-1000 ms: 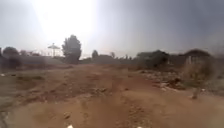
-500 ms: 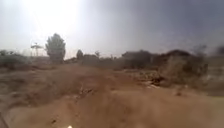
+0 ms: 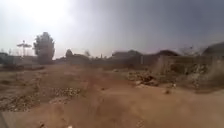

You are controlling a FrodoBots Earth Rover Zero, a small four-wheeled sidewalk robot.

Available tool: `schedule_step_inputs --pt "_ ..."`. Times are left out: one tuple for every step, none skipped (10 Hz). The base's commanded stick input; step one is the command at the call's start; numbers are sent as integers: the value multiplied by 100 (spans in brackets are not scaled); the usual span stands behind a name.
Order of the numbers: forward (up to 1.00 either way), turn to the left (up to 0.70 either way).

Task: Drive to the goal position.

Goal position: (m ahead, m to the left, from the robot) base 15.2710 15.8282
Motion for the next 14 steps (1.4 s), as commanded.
schedule_step_inputs --pt "70 0" --pt "70 0" --pt "70 0" --pt "70 0" --pt "70 0" --pt "70 0" --pt "70 0" --pt "45 0" --pt "45 0" --pt "45 0" --pt "45 0" --pt "45 0" --pt "45 0" --pt "45 0"
